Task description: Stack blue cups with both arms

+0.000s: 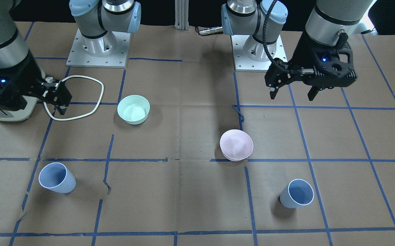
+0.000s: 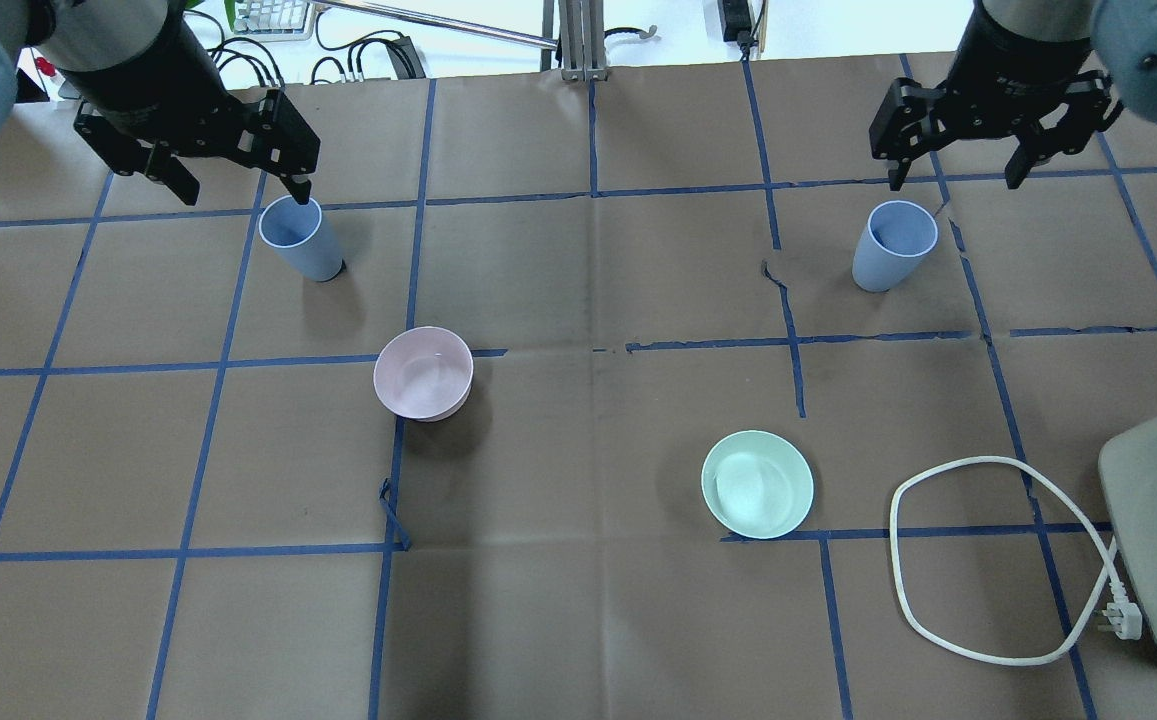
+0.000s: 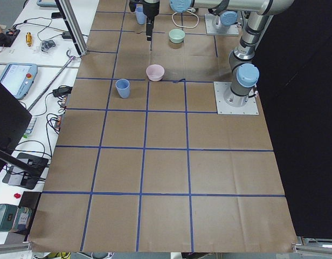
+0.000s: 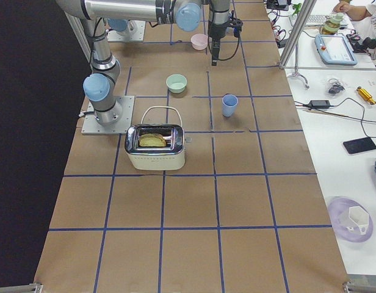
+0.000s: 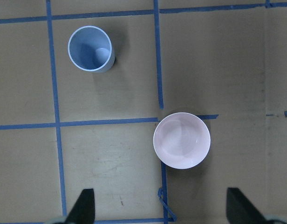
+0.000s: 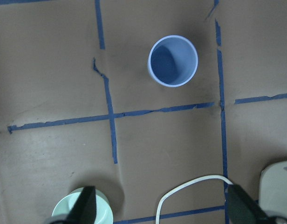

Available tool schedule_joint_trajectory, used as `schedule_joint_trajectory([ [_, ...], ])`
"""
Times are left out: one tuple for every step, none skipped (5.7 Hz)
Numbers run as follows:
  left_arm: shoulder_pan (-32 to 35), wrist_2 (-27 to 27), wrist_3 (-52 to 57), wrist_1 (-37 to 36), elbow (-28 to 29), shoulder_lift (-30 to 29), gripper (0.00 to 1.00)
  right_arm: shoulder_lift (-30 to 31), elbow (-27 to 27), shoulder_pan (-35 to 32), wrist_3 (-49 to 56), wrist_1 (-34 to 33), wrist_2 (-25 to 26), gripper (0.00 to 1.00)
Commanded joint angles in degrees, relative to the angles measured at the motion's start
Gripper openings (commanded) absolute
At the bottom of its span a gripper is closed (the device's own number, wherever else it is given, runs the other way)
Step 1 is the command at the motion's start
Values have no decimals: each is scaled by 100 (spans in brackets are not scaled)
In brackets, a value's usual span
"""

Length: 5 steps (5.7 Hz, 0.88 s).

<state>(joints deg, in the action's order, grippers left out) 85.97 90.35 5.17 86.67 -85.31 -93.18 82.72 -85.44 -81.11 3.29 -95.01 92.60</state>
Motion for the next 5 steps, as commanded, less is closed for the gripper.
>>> schedule_joint_trajectory([
  [-256, -35, 116, -996, 32, -766, 99, -876, 630, 596, 1028, -428, -356, 100],
  [-265, -27, 525, -1490, 32, -1180, 99, -1316, 851, 605, 1224, -761, -357, 100],
  [-265, -26, 712, -1730, 23, -1402, 99, -1616, 793, 606, 1305, -1147, -365, 99],
  [-274, -18, 1027, -2185, -73, -1744, 99, -1854, 618, 606, 1418, -1221, -374, 99],
  [-256, -9, 1126, -2477, -126, -2086, 99, -1900, 129, 606, 1411, -1726, -374, 99],
])
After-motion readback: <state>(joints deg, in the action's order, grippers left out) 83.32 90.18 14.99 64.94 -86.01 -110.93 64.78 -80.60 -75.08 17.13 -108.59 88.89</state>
